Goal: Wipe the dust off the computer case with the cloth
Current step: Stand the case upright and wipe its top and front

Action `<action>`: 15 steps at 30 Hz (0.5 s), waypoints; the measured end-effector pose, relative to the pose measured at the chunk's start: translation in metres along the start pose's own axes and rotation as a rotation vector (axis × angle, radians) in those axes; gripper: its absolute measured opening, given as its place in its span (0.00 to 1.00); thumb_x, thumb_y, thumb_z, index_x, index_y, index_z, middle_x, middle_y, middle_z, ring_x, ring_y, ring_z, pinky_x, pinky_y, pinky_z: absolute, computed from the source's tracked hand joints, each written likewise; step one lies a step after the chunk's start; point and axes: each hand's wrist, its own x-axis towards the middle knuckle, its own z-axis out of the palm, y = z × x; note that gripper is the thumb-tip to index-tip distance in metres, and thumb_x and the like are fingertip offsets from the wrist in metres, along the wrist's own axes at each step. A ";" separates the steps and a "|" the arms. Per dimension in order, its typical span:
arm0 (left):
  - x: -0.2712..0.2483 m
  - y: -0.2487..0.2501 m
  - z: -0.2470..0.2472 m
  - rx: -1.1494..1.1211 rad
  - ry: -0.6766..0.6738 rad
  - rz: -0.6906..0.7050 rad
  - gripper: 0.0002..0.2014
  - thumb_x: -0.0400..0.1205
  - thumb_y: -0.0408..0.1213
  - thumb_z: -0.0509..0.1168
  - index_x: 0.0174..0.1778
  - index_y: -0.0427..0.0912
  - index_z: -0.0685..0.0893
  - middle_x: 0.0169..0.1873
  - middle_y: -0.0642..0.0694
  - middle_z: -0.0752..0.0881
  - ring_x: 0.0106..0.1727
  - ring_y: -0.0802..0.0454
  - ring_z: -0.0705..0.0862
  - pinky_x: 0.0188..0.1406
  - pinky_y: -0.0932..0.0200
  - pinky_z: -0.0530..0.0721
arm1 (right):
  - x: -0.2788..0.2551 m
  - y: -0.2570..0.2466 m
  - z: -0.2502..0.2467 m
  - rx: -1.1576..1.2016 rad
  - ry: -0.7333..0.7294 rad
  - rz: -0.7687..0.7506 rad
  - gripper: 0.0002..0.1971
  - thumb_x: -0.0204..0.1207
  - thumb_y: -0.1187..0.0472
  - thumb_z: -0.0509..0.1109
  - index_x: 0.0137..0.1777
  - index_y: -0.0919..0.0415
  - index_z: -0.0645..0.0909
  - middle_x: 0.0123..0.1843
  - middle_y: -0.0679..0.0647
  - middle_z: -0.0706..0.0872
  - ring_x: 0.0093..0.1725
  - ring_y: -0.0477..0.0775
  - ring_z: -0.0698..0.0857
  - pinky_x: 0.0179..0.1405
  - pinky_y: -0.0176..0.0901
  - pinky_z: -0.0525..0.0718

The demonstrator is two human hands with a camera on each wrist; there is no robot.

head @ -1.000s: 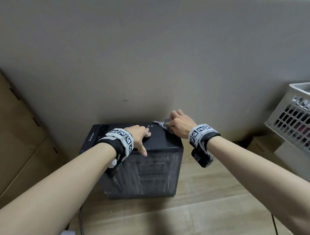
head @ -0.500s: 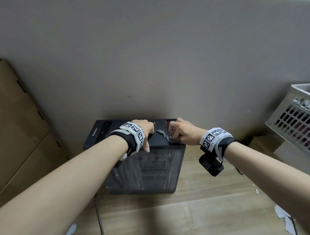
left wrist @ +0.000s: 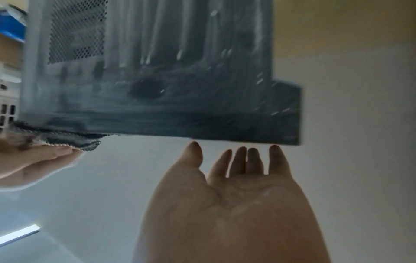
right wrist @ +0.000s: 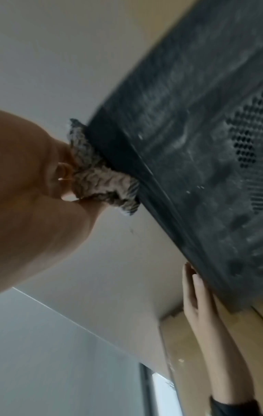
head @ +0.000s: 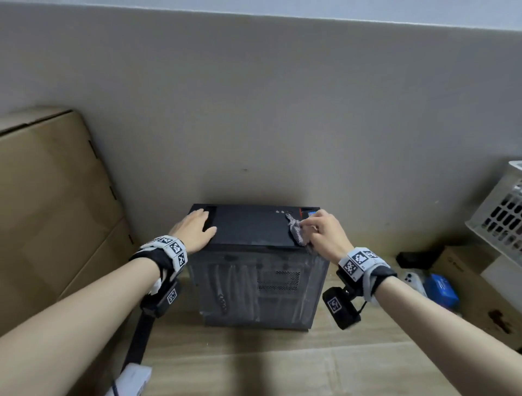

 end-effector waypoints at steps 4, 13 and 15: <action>-0.017 -0.031 0.005 -0.018 0.000 -0.239 0.24 0.86 0.54 0.50 0.65 0.37 0.75 0.65 0.36 0.80 0.65 0.36 0.79 0.60 0.46 0.77 | 0.009 -0.049 0.032 -0.093 -0.076 0.003 0.12 0.74 0.58 0.62 0.36 0.49 0.87 0.48 0.54 0.84 0.55 0.64 0.82 0.51 0.53 0.80; 0.003 -0.049 0.012 -0.309 -0.179 -0.374 0.31 0.79 0.59 0.56 0.69 0.37 0.75 0.66 0.35 0.81 0.64 0.35 0.80 0.65 0.45 0.80 | 0.016 -0.171 0.109 0.031 -0.232 -0.218 0.11 0.71 0.56 0.66 0.43 0.54 0.90 0.49 0.54 0.84 0.51 0.62 0.82 0.49 0.51 0.83; 0.012 -0.058 0.015 -0.380 -0.219 -0.382 0.36 0.72 0.63 0.57 0.68 0.38 0.76 0.64 0.36 0.83 0.62 0.36 0.83 0.64 0.41 0.82 | 0.016 -0.169 0.102 -0.049 -0.266 -0.297 0.08 0.70 0.56 0.68 0.41 0.53 0.90 0.49 0.52 0.84 0.47 0.59 0.83 0.47 0.46 0.81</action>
